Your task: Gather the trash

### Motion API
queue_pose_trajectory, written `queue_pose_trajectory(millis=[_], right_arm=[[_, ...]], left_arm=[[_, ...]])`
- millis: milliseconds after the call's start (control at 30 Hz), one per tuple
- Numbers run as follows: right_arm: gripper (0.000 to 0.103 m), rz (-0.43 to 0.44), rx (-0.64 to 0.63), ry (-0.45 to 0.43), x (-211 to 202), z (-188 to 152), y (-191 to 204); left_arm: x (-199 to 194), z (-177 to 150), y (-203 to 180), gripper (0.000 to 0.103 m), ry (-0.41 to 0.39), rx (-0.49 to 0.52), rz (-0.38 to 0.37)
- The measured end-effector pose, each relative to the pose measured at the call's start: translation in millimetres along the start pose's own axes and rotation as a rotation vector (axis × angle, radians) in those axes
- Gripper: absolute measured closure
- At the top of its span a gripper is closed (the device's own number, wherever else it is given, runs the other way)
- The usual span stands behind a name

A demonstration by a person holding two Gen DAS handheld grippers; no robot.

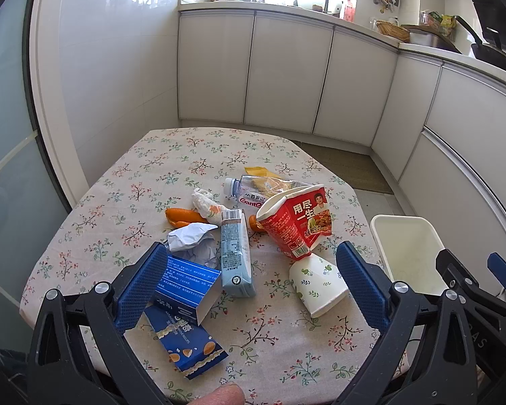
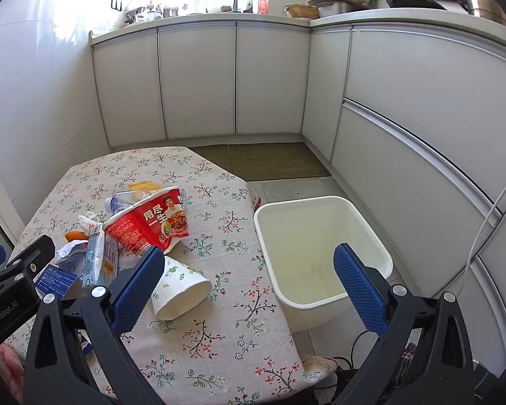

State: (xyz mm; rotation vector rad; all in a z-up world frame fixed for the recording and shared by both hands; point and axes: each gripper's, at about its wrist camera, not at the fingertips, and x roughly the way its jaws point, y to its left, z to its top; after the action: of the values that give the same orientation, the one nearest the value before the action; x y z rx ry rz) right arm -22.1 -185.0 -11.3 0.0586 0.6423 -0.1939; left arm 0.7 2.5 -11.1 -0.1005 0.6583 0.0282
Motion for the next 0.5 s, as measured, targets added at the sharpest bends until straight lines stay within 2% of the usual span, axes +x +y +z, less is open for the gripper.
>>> queue_pose_trajectory(millis=[500], right_arm=[[0.005,0.0,-0.001,0.002,0.3,0.0,0.5]], left_arm=[[0.5,0.8,0.8,0.007,0.006,-0.003,0.001]])
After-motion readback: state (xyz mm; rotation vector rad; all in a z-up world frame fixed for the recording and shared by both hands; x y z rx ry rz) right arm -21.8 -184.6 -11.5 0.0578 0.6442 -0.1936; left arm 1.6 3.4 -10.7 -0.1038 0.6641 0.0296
